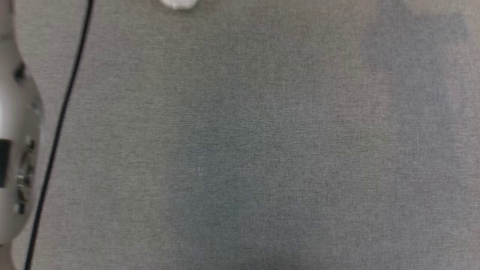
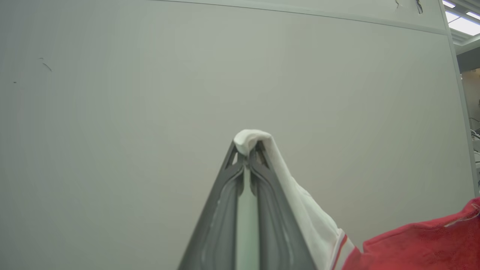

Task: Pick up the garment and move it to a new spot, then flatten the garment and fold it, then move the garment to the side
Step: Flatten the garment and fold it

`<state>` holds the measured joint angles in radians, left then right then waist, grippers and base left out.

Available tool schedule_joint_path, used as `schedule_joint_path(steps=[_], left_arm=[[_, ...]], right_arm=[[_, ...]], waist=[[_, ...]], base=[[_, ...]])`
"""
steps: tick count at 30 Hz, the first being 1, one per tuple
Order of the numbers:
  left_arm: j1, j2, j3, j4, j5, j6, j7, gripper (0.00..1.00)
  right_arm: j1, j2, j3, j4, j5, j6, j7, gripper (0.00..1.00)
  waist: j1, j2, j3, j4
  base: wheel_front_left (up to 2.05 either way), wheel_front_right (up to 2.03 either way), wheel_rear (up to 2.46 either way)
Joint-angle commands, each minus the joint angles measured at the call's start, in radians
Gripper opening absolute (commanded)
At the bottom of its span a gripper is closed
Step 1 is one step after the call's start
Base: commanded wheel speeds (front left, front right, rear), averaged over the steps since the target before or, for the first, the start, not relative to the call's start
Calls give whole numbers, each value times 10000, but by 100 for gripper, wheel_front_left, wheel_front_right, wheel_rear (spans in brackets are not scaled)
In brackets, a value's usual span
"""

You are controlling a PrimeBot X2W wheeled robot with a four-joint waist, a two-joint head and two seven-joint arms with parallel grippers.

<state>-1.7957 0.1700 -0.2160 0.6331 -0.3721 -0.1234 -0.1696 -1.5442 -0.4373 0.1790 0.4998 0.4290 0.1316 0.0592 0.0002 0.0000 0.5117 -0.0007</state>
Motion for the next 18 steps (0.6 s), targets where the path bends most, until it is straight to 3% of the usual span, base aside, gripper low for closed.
schedule_joint_path(steps=[1, 11, 18], left_arm=[[-688, -21, -8, 324, 43, -57, -98, 0], [-3160, -42, -202, 1735, 221, 9, -463, 0], [-2670, -108, -533, 2254, 241, -24, -686, 0]], right_arm=[[-644, 8, 89, 371, -269, -9, -266, 0], [-3552, 368, 497, 2814, -1001, -9, -1655, 0], [-3743, 688, 1309, 4145, -1055, -9, -2335, 0]], waist=[[-2, 0, 730, -456], [-2, 0, 1433, -662], [-2, 0, 2016, -525]], base=[[0, 0, 0], [0, 0, 0], [0, 0, 0]])
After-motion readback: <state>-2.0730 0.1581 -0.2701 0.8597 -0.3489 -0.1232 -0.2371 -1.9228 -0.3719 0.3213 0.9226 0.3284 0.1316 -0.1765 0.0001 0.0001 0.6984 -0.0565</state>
